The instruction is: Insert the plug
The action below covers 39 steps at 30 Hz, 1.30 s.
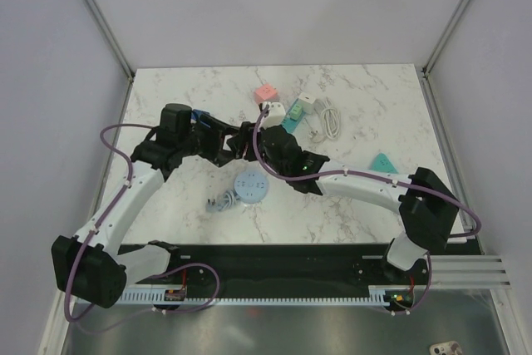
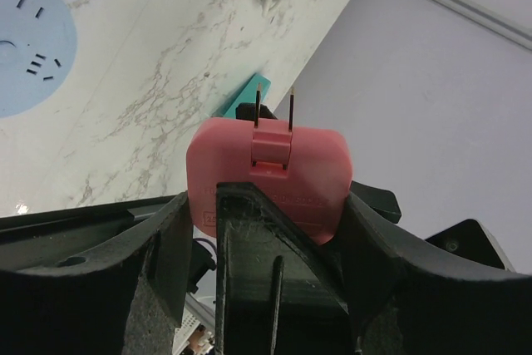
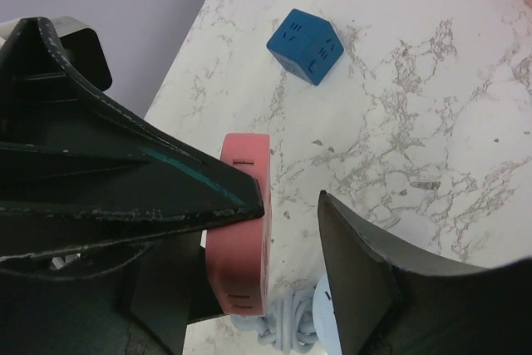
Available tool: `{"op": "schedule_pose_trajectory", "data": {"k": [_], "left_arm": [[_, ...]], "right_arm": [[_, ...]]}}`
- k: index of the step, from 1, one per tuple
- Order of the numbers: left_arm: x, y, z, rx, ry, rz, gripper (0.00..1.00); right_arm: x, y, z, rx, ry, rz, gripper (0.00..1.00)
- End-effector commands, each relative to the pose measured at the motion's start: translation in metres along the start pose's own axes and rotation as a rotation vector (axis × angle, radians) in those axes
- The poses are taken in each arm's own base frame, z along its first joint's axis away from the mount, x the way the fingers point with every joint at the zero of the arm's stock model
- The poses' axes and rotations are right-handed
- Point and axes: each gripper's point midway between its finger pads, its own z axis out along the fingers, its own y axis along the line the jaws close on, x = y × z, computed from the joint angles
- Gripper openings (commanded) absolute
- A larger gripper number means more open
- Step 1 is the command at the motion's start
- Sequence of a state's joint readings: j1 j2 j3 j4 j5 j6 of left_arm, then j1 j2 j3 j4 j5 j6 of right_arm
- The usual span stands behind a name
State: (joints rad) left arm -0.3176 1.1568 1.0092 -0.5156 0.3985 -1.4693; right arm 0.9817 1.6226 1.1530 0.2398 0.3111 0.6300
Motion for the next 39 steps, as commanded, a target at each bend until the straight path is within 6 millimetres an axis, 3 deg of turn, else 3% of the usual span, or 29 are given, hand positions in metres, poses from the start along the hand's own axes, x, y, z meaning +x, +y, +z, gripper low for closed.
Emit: {"op": "schedule_pose_trajectory", "data": {"k": [1, 5, 8, 12, 16, 21, 28, 33, 39], "left_arm": [[0.013, -0.007, -0.005, 0.039, 0.037, -0.027, 0.02], [0.012, -0.009, -0.006, 0.047, 0.028, -0.038, 0.02], [0.012, -0.010, -0.008, 0.053, 0.021, -0.051, 0.02], [0.009, -0.011, -0.011, 0.062, -0.010, -0.048, 0.02], [0.005, -0.008, -0.015, 0.076, -0.050, -0.071, 0.02], [0.005, -0.006, -0.019, 0.093, -0.057, -0.122, 0.02], [0.007, -0.011, -0.021, 0.100, -0.043, -0.122, 0.02], [0.008, -0.013, -0.020, 0.100, -0.039, -0.111, 0.02], [0.006, -0.007, -0.015, 0.067, -0.039, -0.113, 0.02]], "right_arm": [[-0.022, 0.006, 0.011, 0.034, -0.088, 0.039, 0.64], [-0.023, 0.007, 0.011, 0.076, -0.131, 0.031, 0.50], [-0.023, 0.008, 0.011, 0.091, -0.162, 0.042, 0.30], [-0.027, 0.009, 0.013, 0.090, -0.198, 0.072, 0.22], [-0.030, 0.011, 0.014, 0.086, -0.211, 0.103, 0.40], [-0.039, 0.013, 0.007, 0.091, -0.272, 0.121, 0.46], [-0.050, 0.019, 0.007, 0.083, -0.296, 0.088, 0.44], [-0.054, 0.020, 0.003, 0.084, -0.303, 0.079, 0.56], [-0.058, 0.022, -0.001, 0.082, -0.315, 0.045, 0.60]]}}
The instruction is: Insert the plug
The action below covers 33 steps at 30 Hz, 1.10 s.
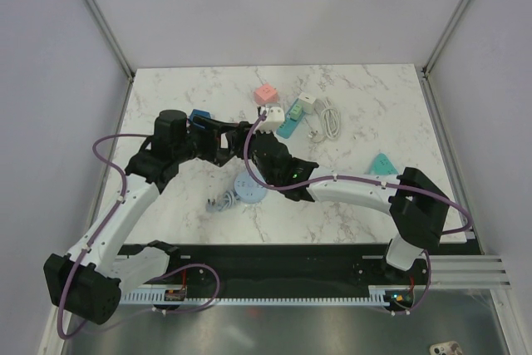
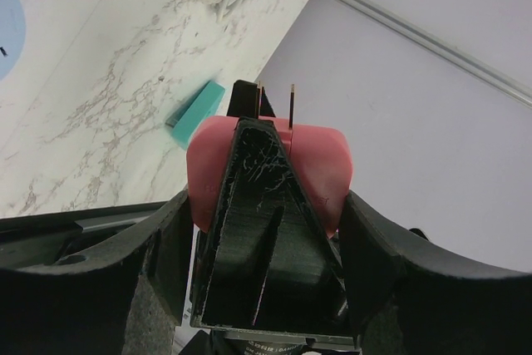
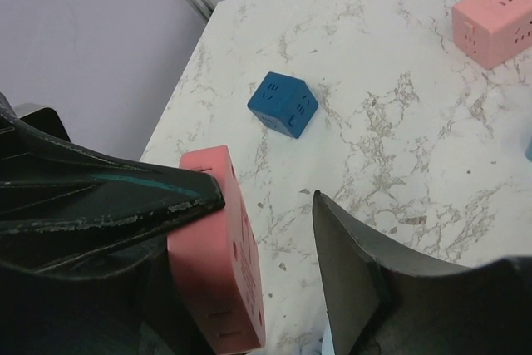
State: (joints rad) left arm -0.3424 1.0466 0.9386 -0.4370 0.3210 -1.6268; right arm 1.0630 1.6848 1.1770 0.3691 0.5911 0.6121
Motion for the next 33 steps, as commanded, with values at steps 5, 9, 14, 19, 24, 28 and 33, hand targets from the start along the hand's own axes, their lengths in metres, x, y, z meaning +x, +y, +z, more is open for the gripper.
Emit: {"op": "schedule_pose_trajectory", "data": {"k": [5, 9, 14, 19, 24, 28, 33], "left_arm": [[-0.001, 0.013, 0.004, -0.067, -0.003, -0.010, 0.02], [-0.002, 0.018, 0.008, -0.085, -0.002, -0.006, 0.02], [-0.002, 0.019, 0.008, -0.089, 0.002, -0.016, 0.02], [0.003, 0.014, 0.005, -0.074, 0.021, 0.003, 0.07], [-0.004, 0.014, -0.001, -0.050, -0.026, 0.087, 0.96], [-0.011, 0.008, -0.006, -0.009, -0.078, 0.251, 0.98], [-0.020, 0.002, -0.006, 0.033, -0.117, 0.518, 0.95]], "right_arm": [[-0.047, 0.016, -0.006, -0.040, -0.128, 0.022, 0.64], [-0.049, 0.019, -0.007, -0.049, -0.122, 0.000, 0.65], [-0.053, 0.017, -0.008, -0.047, -0.136, -0.002, 0.50], [-0.049, 0.017, -0.005, -0.051, -0.146, 0.020, 0.24], [-0.051, 0.015, -0.004, -0.034, -0.146, 0.015, 0.00], [-0.058, 0.005, -0.005, -0.007, -0.098, -0.017, 0.00], [-0.051, -0.025, -0.015, 0.044, 0.070, -0.112, 0.00]]}}
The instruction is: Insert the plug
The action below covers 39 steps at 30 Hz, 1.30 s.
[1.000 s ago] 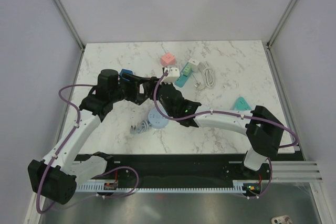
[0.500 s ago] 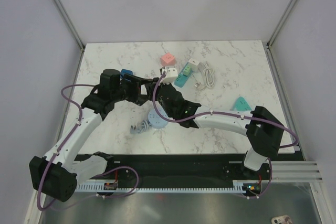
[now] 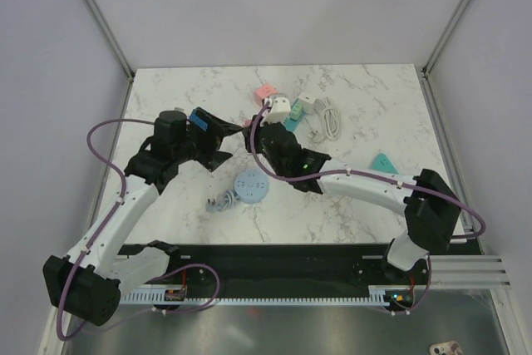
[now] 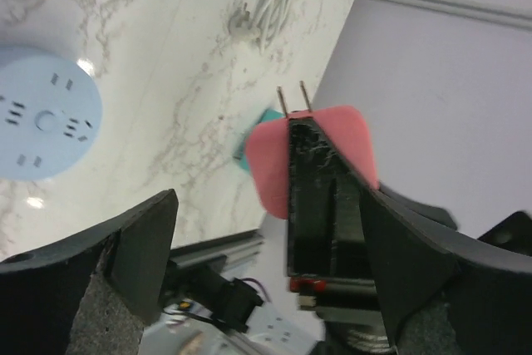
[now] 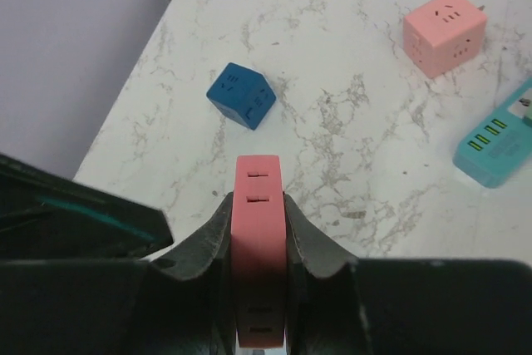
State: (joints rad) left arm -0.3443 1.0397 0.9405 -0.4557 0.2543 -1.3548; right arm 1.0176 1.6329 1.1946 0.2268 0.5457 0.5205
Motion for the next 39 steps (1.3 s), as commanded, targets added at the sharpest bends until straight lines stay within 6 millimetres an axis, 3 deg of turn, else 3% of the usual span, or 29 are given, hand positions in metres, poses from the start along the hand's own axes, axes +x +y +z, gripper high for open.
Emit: {"op": "schedule_pose_trajectory", "data": {"k": [1, 2, 3, 4, 5, 6, 7, 8, 9, 10, 11, 16, 21, 27, 33, 35, 37, 39], "left_arm": [[-0.012, -0.006, -0.004, 0.048, -0.064, 0.336, 0.95], [-0.013, -0.007, -0.005, 0.055, -0.060, 0.383, 0.95], [-0.015, -0.006, -0.003, 0.058, -0.053, 0.427, 0.95], [-0.021, -0.004, -0.002, 0.055, -0.062, 0.511, 0.95], [-0.021, -0.002, -0.002, 0.059, -0.039, 0.530, 0.95], [-0.022, 0.002, 0.002, 0.064, -0.006, 0.539, 0.95], [-0.037, 0.001, 0.002, 0.093, -0.019, 0.566, 0.95], [-0.038, 0.007, 0.005, 0.108, 0.016, 0.569, 0.95], [-0.033, 0.005, 0.003, 0.152, 0.078, 0.576, 0.94], [-0.045, 0.014, 0.010, 0.134, 0.084, 0.580, 0.94], [-0.045, 0.016, 0.011, 0.145, 0.111, 0.591, 0.94], [-0.054, 0.053, 0.032, 0.060, 0.125, 0.593, 0.98], [-0.047, 0.090, 0.049, 0.000, 0.180, 0.461, 0.97], [-0.034, 0.124, 0.064, -0.060, 0.271, 0.302, 0.96], [-0.024, 0.143, 0.064, -0.064, 0.273, 0.223, 0.86], [-0.019, 0.151, 0.061, -0.043, 0.254, 0.224, 0.77], [-0.013, 0.156, 0.057, -0.009, 0.230, 0.220, 0.59], [-0.009, 0.162, 0.054, -0.002, 0.213, 0.206, 0.49]], "right_arm": [[-0.047, -0.019, -0.016, 0.022, 0.028, 0.009, 0.00], [-0.030, -0.028, -0.022, 0.021, 0.134, -0.020, 0.00], [-0.033, -0.031, -0.024, 0.018, 0.168, -0.023, 0.00], [-0.032, -0.048, -0.022, 0.049, 0.207, -0.025, 0.00], [-0.016, -0.062, -0.030, 0.079, 0.306, -0.049, 0.00], [-0.011, -0.061, -0.029, 0.062, 0.363, -0.053, 0.00], [-0.006, -0.070, -0.030, 0.077, 0.406, -0.061, 0.00], [0.007, -0.079, -0.037, 0.101, 0.485, -0.088, 0.00], [0.012, -0.077, -0.035, 0.093, 0.523, -0.122, 0.00], [0.019, -0.077, -0.036, 0.082, 0.571, -0.135, 0.00], [0.028, -0.080, -0.041, 0.089, 0.622, -0.151, 0.00], [0.062, -0.069, -0.023, 0.049, 0.782, -0.156, 0.00], [0.103, -0.070, -0.022, 0.069, 0.898, -0.130, 0.00], [0.132, -0.080, -0.024, 0.180, 0.956, -0.035, 0.00], [0.140, -0.072, -0.031, 0.195, 0.961, 0.024, 0.00], [0.140, -0.071, -0.033, 0.188, 0.969, 0.028, 0.00], [0.137, -0.071, -0.036, 0.176, 0.972, 0.008, 0.00], [0.128, -0.075, -0.038, 0.178, 0.955, -0.031, 0.00]]}}
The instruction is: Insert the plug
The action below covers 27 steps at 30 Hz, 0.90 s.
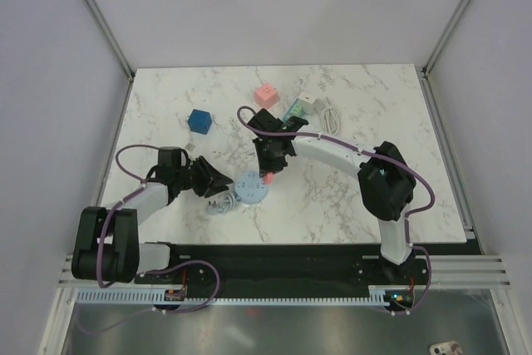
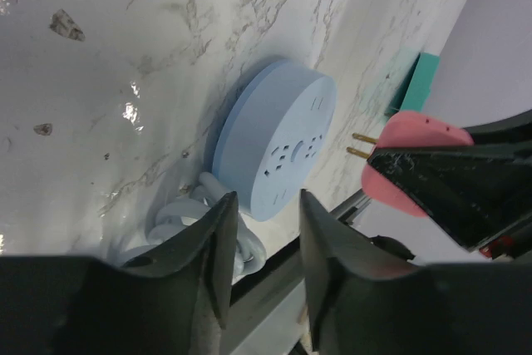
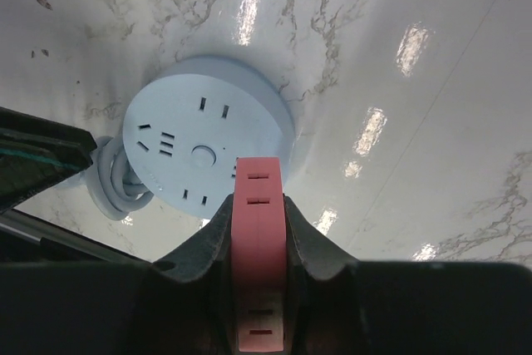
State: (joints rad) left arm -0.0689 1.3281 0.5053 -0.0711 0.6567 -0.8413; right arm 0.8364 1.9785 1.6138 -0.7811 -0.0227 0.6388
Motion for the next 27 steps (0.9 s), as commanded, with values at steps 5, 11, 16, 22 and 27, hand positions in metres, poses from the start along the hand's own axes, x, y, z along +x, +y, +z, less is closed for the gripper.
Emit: {"op": "schedule_pose_trajectory", "data": {"k": [5, 11, 16, 22, 27], "left_arm": [[0.008, -0.001, -0.004, 0.102, -0.084, 0.045, 0.20], [0.028, 0.004, 0.009, 0.057, -0.031, 0.038, 0.05], [0.049, -0.001, 0.022, 0.033, 0.005, 0.008, 0.02], [0.068, -0.032, 0.023, 0.076, 0.038, -0.001, 0.19], [0.056, -0.055, 0.007, 0.035, 0.016, 0.096, 0.61]], "right_arm": [[-0.017, -0.027, -0.043, 0.070, -0.083, -0.024, 0.00], [-0.005, -0.064, -0.060, 0.164, -0.120, -0.071, 0.00], [0.006, -0.082, -0.070, 0.173, -0.107, -0.100, 0.00], [0.003, -0.081, -0.085, 0.147, -0.128, -0.098, 0.00], [0.008, -0.063, -0.074, 0.072, -0.090, -0.049, 0.00]]}}
